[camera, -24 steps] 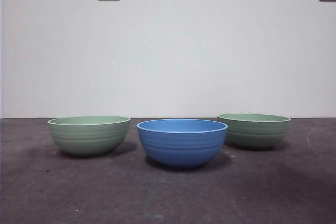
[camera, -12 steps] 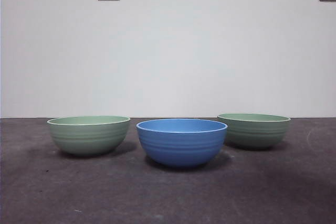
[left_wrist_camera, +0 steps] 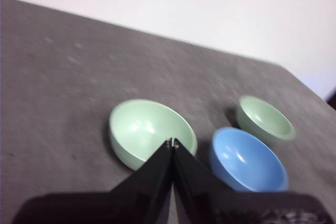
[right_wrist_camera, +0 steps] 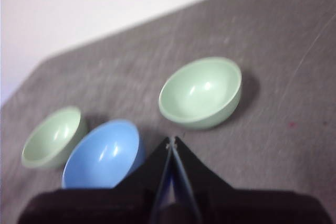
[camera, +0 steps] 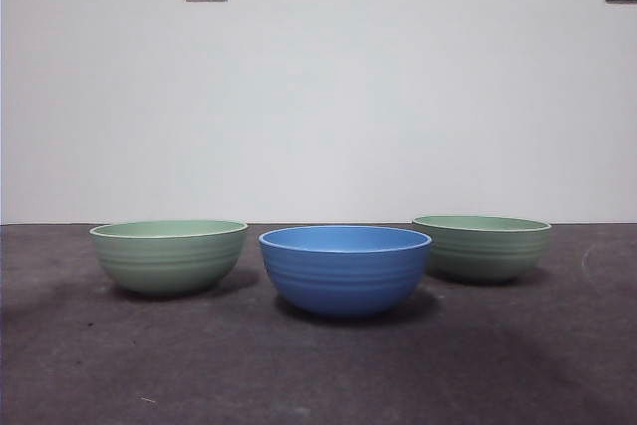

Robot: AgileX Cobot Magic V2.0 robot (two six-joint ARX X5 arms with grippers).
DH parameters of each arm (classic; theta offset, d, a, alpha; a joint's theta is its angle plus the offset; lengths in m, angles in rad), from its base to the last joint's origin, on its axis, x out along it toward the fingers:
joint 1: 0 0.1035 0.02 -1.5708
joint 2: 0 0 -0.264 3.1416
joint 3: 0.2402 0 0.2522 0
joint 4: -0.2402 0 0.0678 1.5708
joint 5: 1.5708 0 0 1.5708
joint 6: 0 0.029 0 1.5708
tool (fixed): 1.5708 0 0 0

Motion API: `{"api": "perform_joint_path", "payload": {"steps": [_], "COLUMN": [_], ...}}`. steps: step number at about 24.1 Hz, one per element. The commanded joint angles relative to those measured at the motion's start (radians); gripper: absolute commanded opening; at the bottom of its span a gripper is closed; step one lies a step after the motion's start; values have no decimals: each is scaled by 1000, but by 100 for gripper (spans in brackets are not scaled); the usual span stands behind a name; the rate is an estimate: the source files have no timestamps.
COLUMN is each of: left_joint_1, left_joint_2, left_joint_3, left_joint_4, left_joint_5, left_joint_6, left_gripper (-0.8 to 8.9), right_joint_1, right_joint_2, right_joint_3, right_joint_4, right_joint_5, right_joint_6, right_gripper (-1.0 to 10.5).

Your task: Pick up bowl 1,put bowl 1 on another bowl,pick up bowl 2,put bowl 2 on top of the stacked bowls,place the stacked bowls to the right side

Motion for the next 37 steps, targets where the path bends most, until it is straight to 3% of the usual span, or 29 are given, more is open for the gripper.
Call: {"api": "perform_joint_path", "payload": {"steps": [1,4,12,18,25,26,27,30,31,33,37], "left_joint_1": [2,2,0,-1,-1,-1,-1,-1,-1,-1,-1], "left_joint_2": [69,153,321,387,397,397,397,397,397,397,397], "left_joint_3": [62,142,323,418,442,442,442,442,442,442,442], "left_joint_4": [-57,-143,-366,-534,-566,-566,-566,-566,-566,-566,-567], "left_joint_5": [60,111,218,240,233,233,233,232,232,232,232], "left_joint_6": [85,158,341,440,447,447,447,444,440,438,433], "left_gripper": [-8,-8,-8,-8,3,24,107,524,597,599,599], "right_joint_1": [1,2,2,2,2,2,2,2,2,2,2], "right_joint_2": [84,183,380,429,429,429,429,429,429,429,429], "right_joint_3": [94,209,462,533,533,533,533,533,533,533,533], "right_joint_4": [-90,-228,-552,-657,-665,-665,-665,-664,-664,-664,-665], "right_joint_5": [-51,-91,-91,-91,-89,-89,-89,-89,-89,-88,-88], "right_joint_6": [-116,-196,-386,-404,-401,-399,-399,-377,-366,-353,-333], "right_gripper": [-11,-11,-11,-11,12,33,94,344,429,531,543]}}
